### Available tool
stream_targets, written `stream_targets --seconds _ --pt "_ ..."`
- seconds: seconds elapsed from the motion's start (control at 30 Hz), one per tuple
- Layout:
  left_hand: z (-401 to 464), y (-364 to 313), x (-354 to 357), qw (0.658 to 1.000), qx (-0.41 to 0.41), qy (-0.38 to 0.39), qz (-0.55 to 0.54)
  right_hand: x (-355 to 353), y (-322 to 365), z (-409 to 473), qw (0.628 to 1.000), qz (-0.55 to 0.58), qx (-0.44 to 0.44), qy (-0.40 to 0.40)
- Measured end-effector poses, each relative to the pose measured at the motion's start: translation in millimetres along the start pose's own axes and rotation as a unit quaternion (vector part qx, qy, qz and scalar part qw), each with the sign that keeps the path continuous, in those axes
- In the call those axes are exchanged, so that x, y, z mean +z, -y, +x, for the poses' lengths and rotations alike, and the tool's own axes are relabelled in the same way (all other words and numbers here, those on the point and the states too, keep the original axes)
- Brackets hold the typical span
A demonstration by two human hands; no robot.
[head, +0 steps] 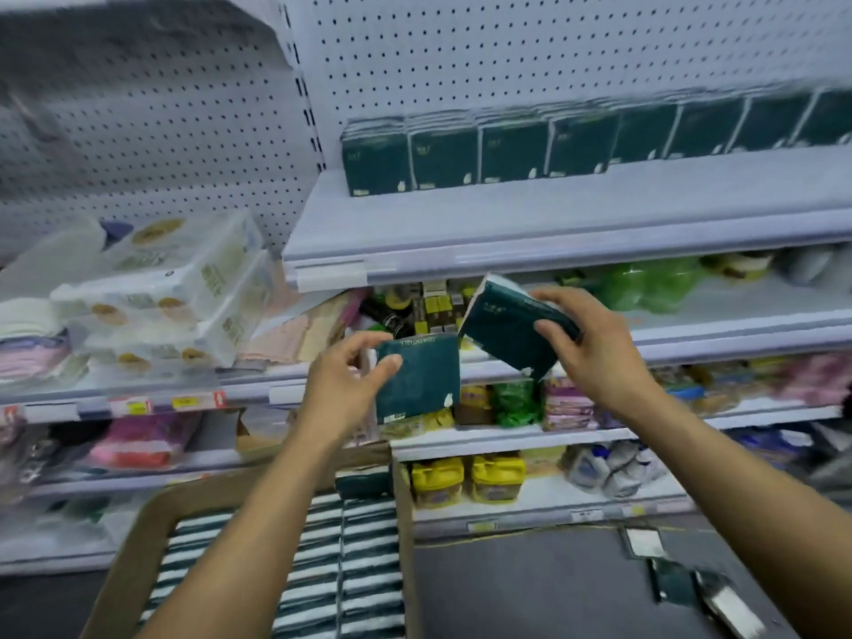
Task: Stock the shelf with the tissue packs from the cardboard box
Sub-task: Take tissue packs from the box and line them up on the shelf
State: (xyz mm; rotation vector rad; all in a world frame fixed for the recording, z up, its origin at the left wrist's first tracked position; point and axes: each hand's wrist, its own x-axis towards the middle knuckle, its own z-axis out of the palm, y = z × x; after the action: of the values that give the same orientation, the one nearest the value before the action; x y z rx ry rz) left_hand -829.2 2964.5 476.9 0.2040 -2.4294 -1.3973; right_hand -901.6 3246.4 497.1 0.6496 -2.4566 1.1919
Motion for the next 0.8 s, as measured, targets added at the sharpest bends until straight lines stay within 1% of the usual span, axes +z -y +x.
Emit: stream_targets --seconds 0.13,0.3,0.4,0.5,0.6,0.8 --pt "31.8 -65.1 54.2 0.999 0.031 0.000 -0.039 -78.5 -34.5 28.2 0.999 -0.025 -0.014 -0.034" --pt "61.6 -132.0 121.4 0.995 0.051 -0.017 -0.088 -169.4 -80.0 68.6 0.995 -0.038 -0.034 -0.086" --pt "72.5 -163.7 150.0 0.992 0.053 -0.023 -0.112 -207.5 -99.7 94.2 0.995 -0.038 -0.030 -0.092" --pt "84.5 -185.8 169.8 0.990 0.051 -0.026 -0.127 -231.0 -120.3 120.9 0.994 -0.058 -0.032 -0.088" --pt "103.3 -202.9 184.3 0.991 0.052 -0.029 -0.119 -243.3 -144.6 148.7 0.995 -0.077 -0.019 -0.062" --pt "157.9 -214.8 205.6 0.993 0.055 -0.024 -0.099 -236.7 -190.1 209.2 0.989 -0.148 -0.004 -0.013"
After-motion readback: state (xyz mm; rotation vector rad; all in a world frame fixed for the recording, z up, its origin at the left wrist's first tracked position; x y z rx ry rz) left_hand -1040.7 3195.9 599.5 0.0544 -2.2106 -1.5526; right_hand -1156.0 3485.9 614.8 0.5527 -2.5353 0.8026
